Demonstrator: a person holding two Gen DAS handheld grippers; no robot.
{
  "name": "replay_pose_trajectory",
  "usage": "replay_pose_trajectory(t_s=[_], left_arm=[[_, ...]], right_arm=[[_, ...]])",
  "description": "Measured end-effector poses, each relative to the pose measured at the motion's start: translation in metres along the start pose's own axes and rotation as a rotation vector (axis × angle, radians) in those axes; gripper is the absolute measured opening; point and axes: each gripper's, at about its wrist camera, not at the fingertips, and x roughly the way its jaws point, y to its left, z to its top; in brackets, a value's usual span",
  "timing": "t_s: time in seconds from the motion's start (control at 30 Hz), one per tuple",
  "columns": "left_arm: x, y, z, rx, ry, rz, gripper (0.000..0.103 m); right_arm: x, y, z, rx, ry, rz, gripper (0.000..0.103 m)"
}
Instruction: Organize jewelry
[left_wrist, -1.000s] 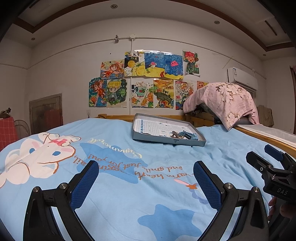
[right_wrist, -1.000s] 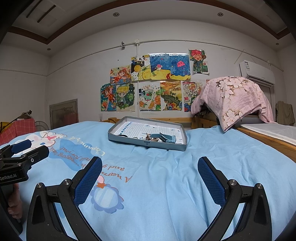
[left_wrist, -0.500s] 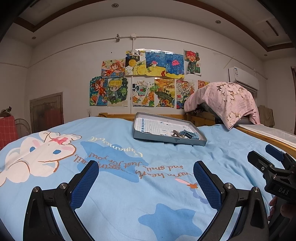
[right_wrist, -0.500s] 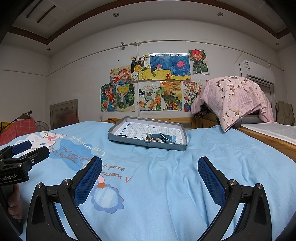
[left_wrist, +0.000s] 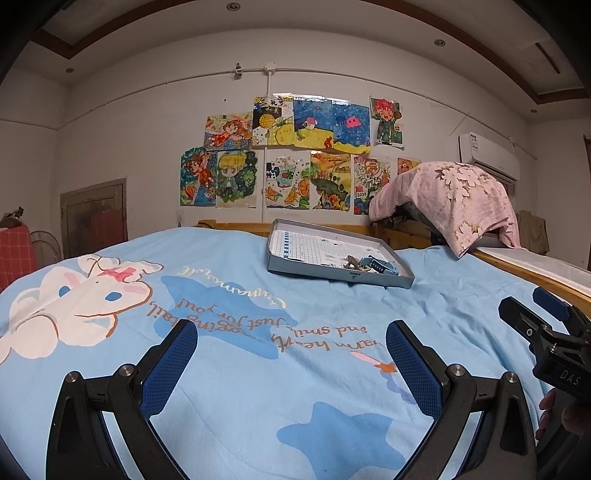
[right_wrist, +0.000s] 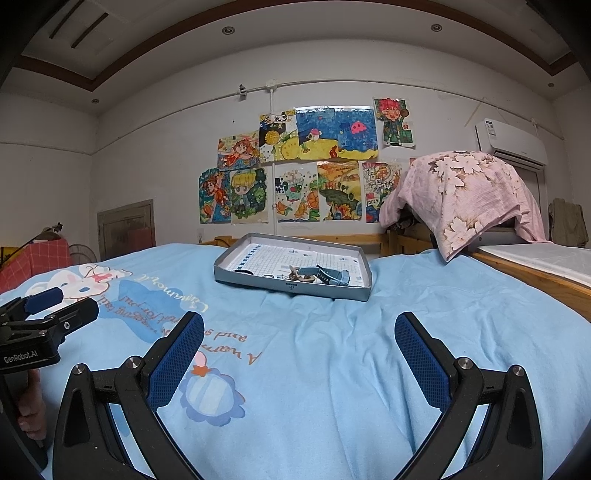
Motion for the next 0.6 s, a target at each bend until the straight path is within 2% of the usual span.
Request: replay_pose_trajectory(t_s=[0.6], left_arm=[[0.0017, 0.0041, -0.0025, -0.018, 0.011, 0.003, 0.103]], right_arm=[[0.0003, -0.0009, -0.0002, -0.005, 0.003, 0.004, 0.102]])
